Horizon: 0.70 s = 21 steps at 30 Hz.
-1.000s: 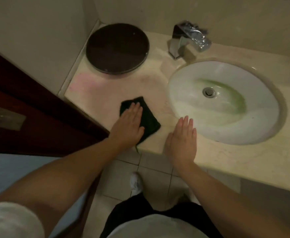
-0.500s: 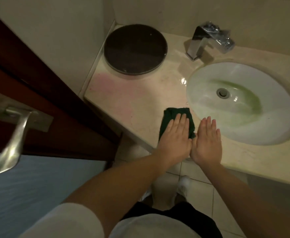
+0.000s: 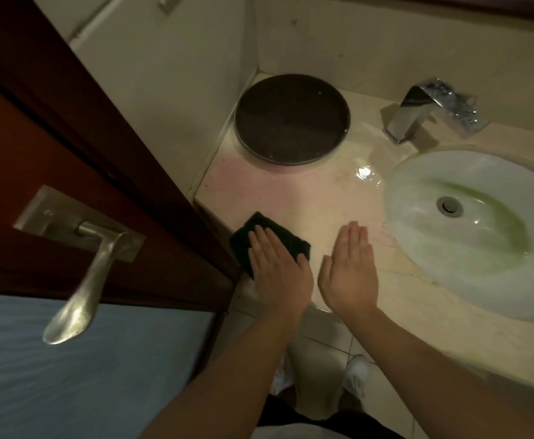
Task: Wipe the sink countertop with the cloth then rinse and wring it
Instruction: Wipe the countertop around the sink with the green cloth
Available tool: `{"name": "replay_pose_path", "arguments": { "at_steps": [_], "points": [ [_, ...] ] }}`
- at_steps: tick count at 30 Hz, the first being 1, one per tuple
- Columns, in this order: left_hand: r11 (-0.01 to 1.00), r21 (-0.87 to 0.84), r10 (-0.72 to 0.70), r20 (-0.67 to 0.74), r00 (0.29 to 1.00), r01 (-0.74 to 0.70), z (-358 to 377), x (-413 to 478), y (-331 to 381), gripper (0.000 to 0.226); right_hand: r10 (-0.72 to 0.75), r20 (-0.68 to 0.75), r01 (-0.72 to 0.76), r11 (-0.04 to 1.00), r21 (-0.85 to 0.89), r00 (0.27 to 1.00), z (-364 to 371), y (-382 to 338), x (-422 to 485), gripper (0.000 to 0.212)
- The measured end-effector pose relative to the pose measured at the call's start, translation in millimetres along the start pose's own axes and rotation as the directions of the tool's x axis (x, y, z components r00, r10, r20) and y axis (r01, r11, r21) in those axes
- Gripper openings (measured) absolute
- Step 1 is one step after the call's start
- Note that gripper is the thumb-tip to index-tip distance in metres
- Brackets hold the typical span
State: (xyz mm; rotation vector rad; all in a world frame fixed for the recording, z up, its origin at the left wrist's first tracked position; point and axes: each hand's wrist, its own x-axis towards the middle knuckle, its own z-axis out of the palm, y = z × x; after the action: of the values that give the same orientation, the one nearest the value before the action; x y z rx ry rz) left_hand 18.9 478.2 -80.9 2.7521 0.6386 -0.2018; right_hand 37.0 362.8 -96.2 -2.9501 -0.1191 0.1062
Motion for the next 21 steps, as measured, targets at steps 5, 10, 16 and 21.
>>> {"name": "replay_pose_path", "arguments": {
  "at_steps": [5,10,16,21],
  "points": [
    [0.98,-0.046,-0.197,-0.045,0.979,0.195,-20,68,-16,0.082,-0.025,0.013,0.025,1.0,0.018,1.0,-1,0,5,0.068],
    [0.975,-0.046,-0.221,-0.085,0.972,0.218,-30,109,-32,0.081,-0.024,0.021,0.024,1.0,-0.001,0.999,-1,0,8,0.068],
    [0.992,-0.002,-0.125,-0.126,0.984,0.126,-31,124,-50,0.082,-0.025,0.044,0.025,1.0,-0.005,0.999,-4,-1,8,0.067],
    [0.996,-0.021,-0.093,-0.158,0.983,0.091,-33,130,-52,0.07,-0.025,0.047,0.025,1.0,-0.009,0.999,-4,-1,8,0.067]
  ]
}}
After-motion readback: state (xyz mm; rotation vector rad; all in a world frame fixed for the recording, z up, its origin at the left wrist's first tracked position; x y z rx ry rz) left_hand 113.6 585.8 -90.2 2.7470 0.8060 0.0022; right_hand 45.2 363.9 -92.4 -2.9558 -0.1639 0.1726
